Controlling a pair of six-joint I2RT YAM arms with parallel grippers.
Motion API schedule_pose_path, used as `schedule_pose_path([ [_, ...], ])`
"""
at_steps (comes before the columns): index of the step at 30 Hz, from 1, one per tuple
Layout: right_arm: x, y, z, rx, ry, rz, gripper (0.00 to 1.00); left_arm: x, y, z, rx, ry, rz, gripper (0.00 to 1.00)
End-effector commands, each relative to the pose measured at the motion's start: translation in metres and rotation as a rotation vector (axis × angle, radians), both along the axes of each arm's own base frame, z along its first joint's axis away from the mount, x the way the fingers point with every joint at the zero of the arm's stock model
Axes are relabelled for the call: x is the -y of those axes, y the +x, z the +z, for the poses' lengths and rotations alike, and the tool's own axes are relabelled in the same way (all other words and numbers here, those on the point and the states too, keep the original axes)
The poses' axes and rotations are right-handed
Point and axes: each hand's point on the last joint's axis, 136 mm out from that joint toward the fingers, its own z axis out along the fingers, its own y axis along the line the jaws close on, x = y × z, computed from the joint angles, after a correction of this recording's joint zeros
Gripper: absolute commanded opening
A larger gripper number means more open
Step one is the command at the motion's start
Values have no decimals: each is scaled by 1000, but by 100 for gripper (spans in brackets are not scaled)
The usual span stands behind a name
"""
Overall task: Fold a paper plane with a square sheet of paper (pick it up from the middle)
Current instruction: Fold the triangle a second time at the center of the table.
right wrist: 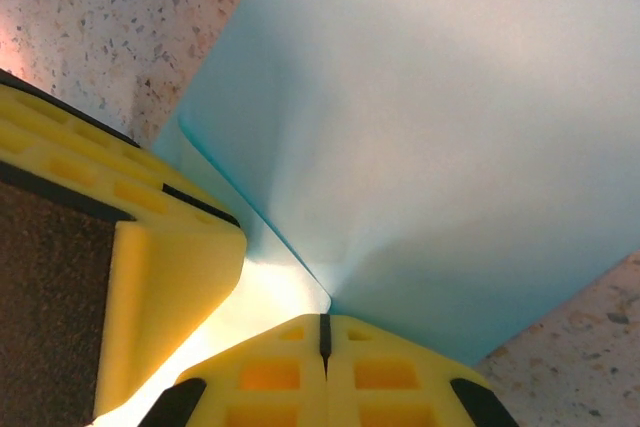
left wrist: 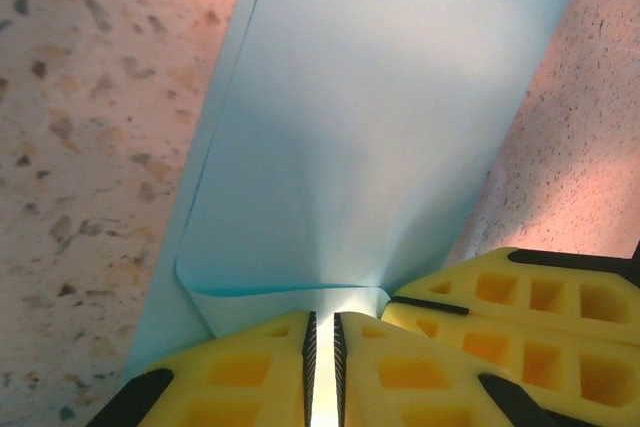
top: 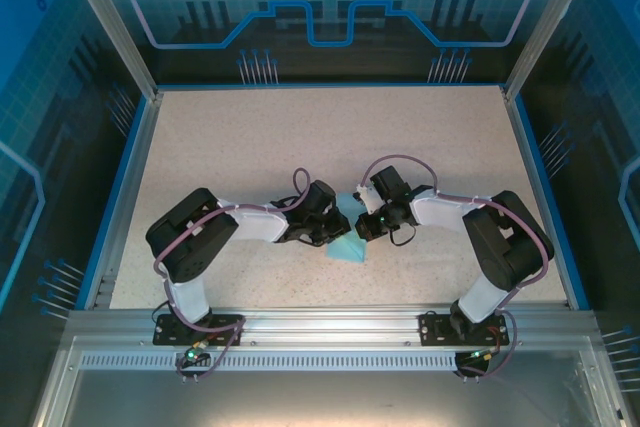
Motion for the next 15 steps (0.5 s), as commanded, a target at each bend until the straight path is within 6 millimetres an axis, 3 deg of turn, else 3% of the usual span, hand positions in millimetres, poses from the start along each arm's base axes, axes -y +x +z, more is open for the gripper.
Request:
schedule_pose_path([
  [1,3,0,-6,-21,-11,-4,5,-9,-2,-13,-20,25,26,18],
  [8,1,1,0,-23,1,-5,11,-12,-6,-16,-25,33,18,17],
  [12,-1,2,24,4,36,-26,25,-13,-8,-17,-28,37,14,16],
  [15,12,5,42,50,5,-75,35,-13,-7,-17,-24,35,14,16],
])
